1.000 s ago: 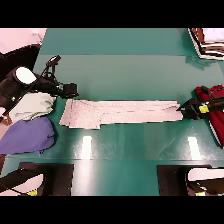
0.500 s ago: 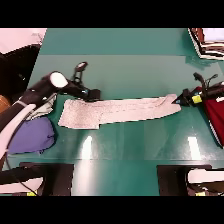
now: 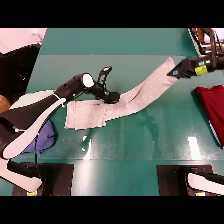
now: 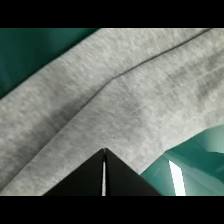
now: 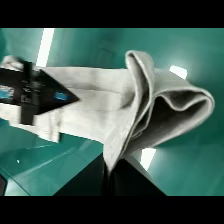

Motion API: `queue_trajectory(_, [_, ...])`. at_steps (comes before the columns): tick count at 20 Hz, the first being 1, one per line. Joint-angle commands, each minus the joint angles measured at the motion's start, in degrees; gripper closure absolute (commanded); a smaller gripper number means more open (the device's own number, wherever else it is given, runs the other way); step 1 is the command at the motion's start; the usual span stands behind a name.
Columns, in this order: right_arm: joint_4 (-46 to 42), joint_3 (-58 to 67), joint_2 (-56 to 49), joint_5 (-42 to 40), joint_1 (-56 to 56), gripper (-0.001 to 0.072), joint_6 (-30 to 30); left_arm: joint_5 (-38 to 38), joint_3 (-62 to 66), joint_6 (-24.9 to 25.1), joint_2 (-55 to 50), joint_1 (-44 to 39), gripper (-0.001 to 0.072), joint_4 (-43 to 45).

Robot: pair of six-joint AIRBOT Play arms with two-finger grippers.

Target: Fold the shirts.

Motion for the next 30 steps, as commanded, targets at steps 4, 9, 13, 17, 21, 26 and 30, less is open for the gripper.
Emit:
queue_trajectory(4, [7.1, 9.8, -3.2, -2.2, 12.7, 0.0696, 2.1, 1.0, 0.8, 0.0, -0.9, -0.3, 0.0687, 0.4])
queue_trajectory(9, [7.3, 12.8, -7.0, -5.2, 21.0, 0.0696, 2.1, -5.0, 1.7, 0.0, 3.3, 6.2, 0.0687, 6.0])
queue_trajectory(13, [7.3, 14.9, -11.9, -10.9, 31.7, 0.0696, 2.1, -6.7, 1.7, 0.1, 15.8, 18.4, 0.0686, 13.4])
queue_trajectory(17, [7.1, 18.5, -21.2, -20.0, 44.3, 0.0694, 0.9, -6.7, 1.7, 0.5, 26.6, 28.9, 0.0686, 17.6])
queue_trajectory(21, [7.0, 25.4, -31.8, -19.7, 51.5, 0.0146, -0.5, -8.3, 1.7, 0.5, 31.0, 34.5, 0.0686, 17.8])
queue_trajectory(26, [1.4, 23.4, -32.1, -9.9, 45.6, 0.0187, 0.0, -11.7, 1.7, 2.0, 31.3, 35.1, 0.0686, 18.5])
queue_trajectory(30, [-2.5, 7.1, -23.3, -11.0, 33.8, 0.0187, 1.5, -14.4, 1.7, 2.0, 31.3, 35.1, 0.0686, 18.4])
